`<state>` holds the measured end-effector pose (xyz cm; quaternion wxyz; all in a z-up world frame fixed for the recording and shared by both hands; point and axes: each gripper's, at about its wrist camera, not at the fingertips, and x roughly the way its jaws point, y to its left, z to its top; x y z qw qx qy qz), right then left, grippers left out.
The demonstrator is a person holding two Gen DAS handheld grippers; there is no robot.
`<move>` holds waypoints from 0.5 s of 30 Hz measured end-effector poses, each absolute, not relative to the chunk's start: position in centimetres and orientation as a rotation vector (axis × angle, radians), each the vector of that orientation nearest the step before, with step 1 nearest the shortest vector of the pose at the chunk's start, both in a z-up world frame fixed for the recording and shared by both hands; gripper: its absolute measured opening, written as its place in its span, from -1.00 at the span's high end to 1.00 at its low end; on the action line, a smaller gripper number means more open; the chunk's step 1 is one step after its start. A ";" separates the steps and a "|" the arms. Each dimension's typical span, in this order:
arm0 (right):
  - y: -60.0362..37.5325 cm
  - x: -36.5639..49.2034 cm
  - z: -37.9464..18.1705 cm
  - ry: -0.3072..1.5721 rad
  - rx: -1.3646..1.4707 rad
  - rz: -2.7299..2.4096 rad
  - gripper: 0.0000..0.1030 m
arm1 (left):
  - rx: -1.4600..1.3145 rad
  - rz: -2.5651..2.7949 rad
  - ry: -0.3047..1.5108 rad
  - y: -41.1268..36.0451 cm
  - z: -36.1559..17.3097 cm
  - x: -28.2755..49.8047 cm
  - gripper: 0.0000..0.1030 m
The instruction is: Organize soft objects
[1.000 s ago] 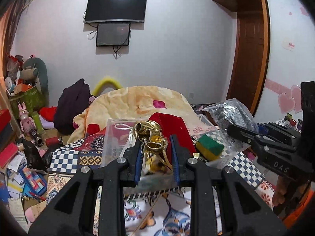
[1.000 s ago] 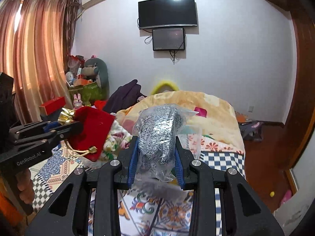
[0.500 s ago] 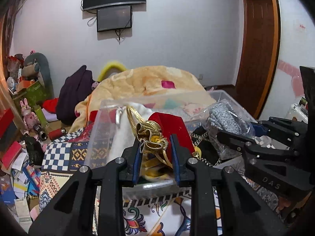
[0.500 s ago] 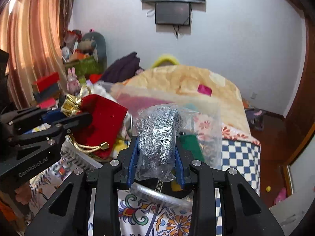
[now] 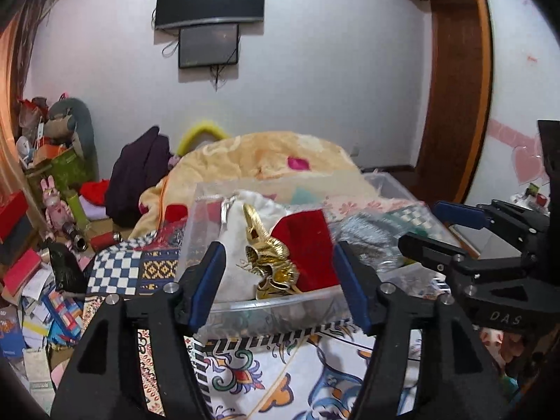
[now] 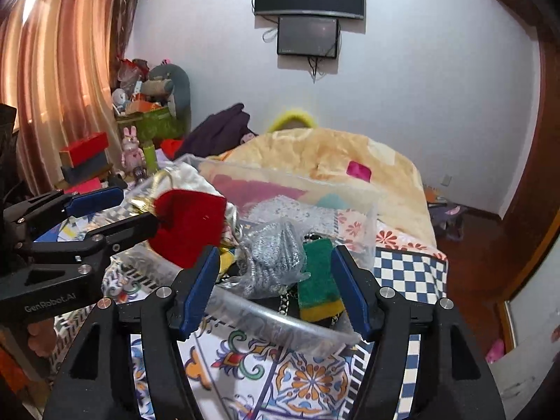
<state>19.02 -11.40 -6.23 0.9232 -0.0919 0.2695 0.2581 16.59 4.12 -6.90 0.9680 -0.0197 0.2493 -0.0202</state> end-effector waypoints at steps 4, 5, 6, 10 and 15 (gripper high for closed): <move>-12.3 17.4 -4.6 0.498 -0.160 0.547 -0.21 | -0.040 -0.043 0.427 4.3 -4.9 14.1 -0.42; -12.5 16.8 -4.1 0.477 -0.156 0.545 -0.21 | -0.041 -0.046 0.408 4.4 -4.4 13.5 -0.43; -12.8 16.1 -3.5 0.453 -0.148 0.543 -0.21 | -0.043 -0.049 0.390 4.5 -3.8 12.9 -0.46; -13.3 13.7 -1.5 0.377 -0.103 0.552 -0.35 | -0.056 -0.076 0.315 4.8 -1.8 10.4 -0.51; -14.1 11.5 0.3 0.300 -0.055 0.558 -0.41 | -0.069 -0.104 0.247 4.8 0.0 7.9 -0.69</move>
